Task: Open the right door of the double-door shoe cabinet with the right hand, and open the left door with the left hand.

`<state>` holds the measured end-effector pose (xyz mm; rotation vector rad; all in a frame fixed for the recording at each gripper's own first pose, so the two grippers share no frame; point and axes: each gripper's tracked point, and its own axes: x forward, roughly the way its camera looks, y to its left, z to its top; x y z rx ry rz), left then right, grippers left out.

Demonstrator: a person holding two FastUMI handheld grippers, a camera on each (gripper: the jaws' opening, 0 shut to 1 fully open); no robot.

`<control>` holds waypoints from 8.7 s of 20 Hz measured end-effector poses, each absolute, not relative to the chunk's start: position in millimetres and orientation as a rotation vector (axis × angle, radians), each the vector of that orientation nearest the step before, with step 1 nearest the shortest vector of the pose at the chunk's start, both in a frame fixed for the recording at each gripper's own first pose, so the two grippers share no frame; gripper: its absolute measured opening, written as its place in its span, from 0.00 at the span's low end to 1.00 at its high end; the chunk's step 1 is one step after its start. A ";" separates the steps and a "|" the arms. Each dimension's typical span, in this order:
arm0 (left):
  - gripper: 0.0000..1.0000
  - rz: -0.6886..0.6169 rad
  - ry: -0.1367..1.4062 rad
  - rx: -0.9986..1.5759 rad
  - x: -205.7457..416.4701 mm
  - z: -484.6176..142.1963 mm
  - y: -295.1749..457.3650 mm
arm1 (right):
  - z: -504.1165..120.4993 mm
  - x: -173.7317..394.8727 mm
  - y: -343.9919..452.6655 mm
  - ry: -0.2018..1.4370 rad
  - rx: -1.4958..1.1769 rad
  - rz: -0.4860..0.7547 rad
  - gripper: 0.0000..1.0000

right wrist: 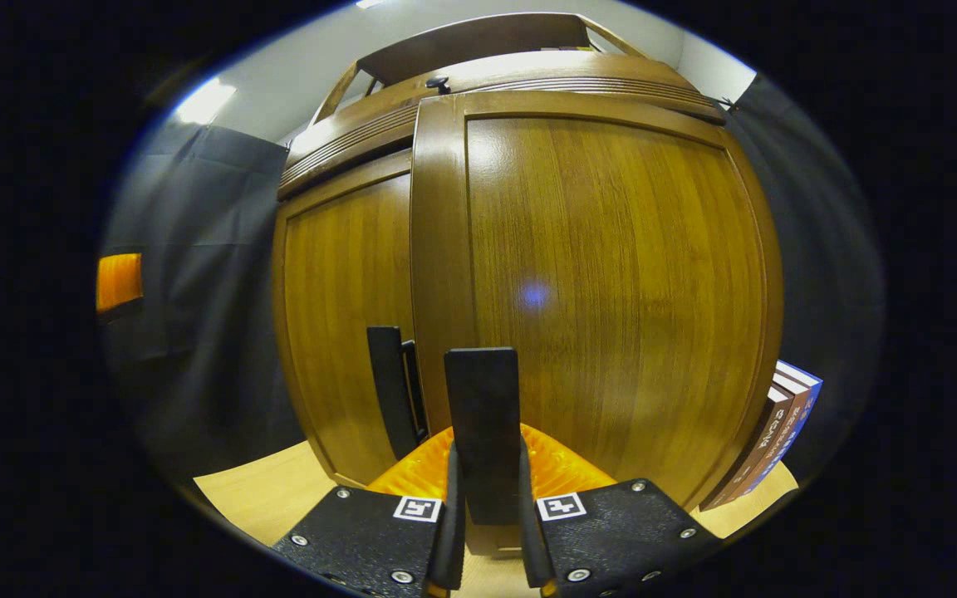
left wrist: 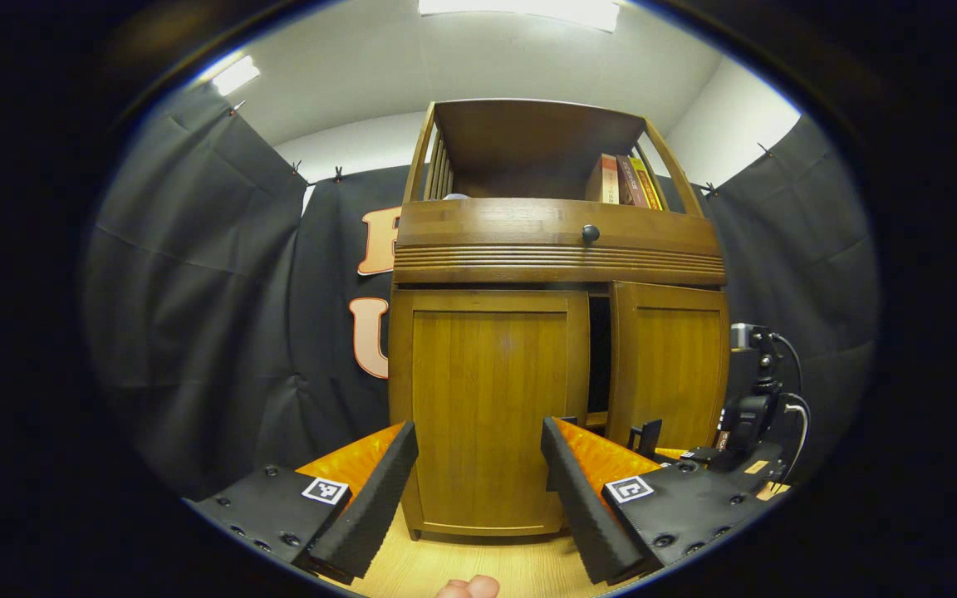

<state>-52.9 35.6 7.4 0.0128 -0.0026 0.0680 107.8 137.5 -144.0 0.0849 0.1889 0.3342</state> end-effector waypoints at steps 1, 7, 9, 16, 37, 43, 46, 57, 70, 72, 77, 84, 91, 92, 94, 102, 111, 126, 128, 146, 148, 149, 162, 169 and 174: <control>0.95 0.061 -0.005 0.007 -53.9 7.9 33.4 | -143.3 99.5 134.2 0.190 0.079 0.343 0.28; 0.95 0.038 0.000 0.023 -52.9 4.8 18.5 | -139.4 58.0 108.2 0.195 0.091 0.341 0.28; 0.99 0.025 0.008 0.017 -51.2 1.7 12.0 | -136.6 46.5 98.0 0.203 0.093 0.331 0.28; 0.97 -0.001 0.021 0.001 -43.8 -9.0 -10.3 | -135.6 7.5 54.8 0.220 0.077 0.283 0.27; 0.95 -0.060 0.023 -0.031 -23.2 -20.6 -54.5 | -134.8 -35.5 -108.4 0.221 -0.010 0.000 0.03; 0.95 -0.041 0.017 -0.013 -25.8 -20.6 -46.4 | -133.6 -31.6 -138.8 0.211 0.019 0.107 0.02; 0.95 -0.052 0.036 -0.040 -27.3 -24.7 -46.7 | -135.6 -28.9 -152.5 0.230 -0.010 0.167 0.01; 0.94 -0.018 0.051 -0.036 -43.8 -29.1 -36.0 | -137.6 -25.0 -163.0 0.253 0.020 0.274 0.04; 0.96 -0.053 0.057 -0.047 -49.4 -35.8 -57.3 | -112.0 -113.0 -173.9 0.213 -0.004 0.070 0.02; 0.94 -0.046 0.054 -0.050 -47.2 -35.0 -56.9 | -98.1 -118.9 -159.3 0.202 0.001 0.064 0.02; 0.94 -0.014 0.048 -0.025 -47.1 -30.1 -42.4 | -68.2 -110.6 -91.2 0.151 0.021 0.131 0.02; 0.97 0.080 0.042 -0.015 -59.4 -28.4 -0.9 | -73.5 -64.7 -24.1 0.155 0.035 0.206 0.12; 0.95 0.124 0.057 -0.004 -55.8 -36.3 17.8 | -68.4 -41.6 -28.6 0.122 0.096 0.148 0.36; 0.94 0.118 0.062 -0.006 -53.3 -39.2 15.7 | -71.6 -42.3 -30.9 0.124 0.087 0.144 0.47; 0.95 0.095 0.073 -0.012 -42.3 -44.8 8.8 | -74.5 -44.2 -35.1 0.133 0.065 0.134 0.71; 0.94 0.027 0.110 0.002 28.8 -89.5 -20.2 | -76.7 -52.8 -25.9 0.142 0.078 0.157 0.93; 0.92 -0.036 0.154 0.020 108.9 -143.8 -47.2 | -76.7 -57.9 -29.0 0.153 0.047 0.138 0.95; 0.37 -0.094 0.177 -0.018 123.7 -162.4 -56.8 | -77.5 -59.1 -32.3 0.154 0.051 0.135 0.88; 0.34 -0.092 0.193 -0.020 121.0 -162.6 -57.7 | -78.8 -59.6 -29.8 0.159 0.047 0.141 0.93; 0.30 0.079 0.220 0.006 -33.3 -129.1 18.9 | -85.9 -60.1 14.1 0.179 0.004 0.235 1.00; 0.28 0.123 0.218 -0.001 -48.0 -124.3 34.4 | -86.2 -57.4 21.4 0.179 0.004 0.244 1.00; 0.29 0.135 0.223 -0.007 -52.4 -125.0 40.1 | -86.7 -57.0 24.4 0.181 0.007 0.245 1.00; 0.17 0.205 0.216 0.019 -98.2 -110.5 136.6 | -92.4 -49.7 67.9 0.193 0.046 0.235 0.96; 0.07 0.044 0.179 0.013 -106.1 -105.2 197.9 | -91.1 -40.5 88.8 0.182 0.048 0.194 0.93; 0.07 -0.082 0.166 0.021 -100.5 -107.8 226.2 | -89.6 -44.8 100.0 0.174 0.038 0.156 0.93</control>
